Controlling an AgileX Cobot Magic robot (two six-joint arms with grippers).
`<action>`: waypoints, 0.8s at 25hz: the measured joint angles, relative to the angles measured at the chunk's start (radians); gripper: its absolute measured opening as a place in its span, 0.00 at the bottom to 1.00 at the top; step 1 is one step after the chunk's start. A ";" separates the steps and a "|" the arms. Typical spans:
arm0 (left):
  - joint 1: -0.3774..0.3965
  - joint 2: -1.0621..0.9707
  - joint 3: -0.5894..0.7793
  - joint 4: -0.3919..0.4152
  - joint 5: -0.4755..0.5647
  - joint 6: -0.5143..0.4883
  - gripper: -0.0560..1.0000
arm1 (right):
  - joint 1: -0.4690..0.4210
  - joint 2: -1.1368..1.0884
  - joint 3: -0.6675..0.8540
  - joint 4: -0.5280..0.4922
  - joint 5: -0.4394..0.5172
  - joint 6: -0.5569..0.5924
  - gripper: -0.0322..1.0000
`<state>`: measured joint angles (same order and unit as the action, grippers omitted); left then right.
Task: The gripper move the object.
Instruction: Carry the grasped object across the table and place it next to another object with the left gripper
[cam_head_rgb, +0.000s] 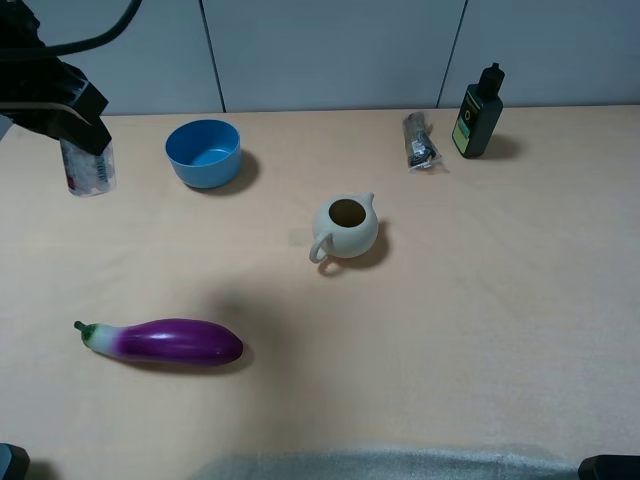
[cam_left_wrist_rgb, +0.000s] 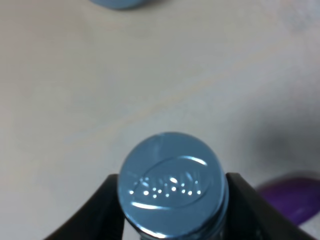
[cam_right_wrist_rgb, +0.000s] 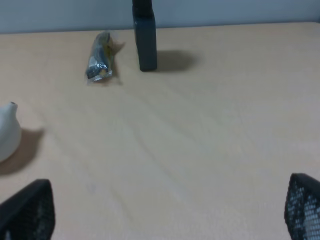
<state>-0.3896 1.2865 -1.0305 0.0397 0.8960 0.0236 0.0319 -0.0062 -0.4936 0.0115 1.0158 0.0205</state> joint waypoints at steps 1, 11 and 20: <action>0.009 0.000 0.001 0.007 -0.009 0.000 0.46 | 0.000 0.000 0.000 0.000 0.000 0.000 0.70; 0.146 0.011 0.037 0.043 -0.128 -0.003 0.46 | 0.000 0.000 0.000 0.000 0.001 0.000 0.70; 0.217 0.139 0.037 0.050 -0.270 -0.004 0.46 | 0.000 0.000 0.000 0.000 0.001 0.000 0.70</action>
<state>-0.1722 1.4254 -0.9933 0.0901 0.6262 0.0196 0.0319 -0.0062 -0.4936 0.0115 1.0171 0.0205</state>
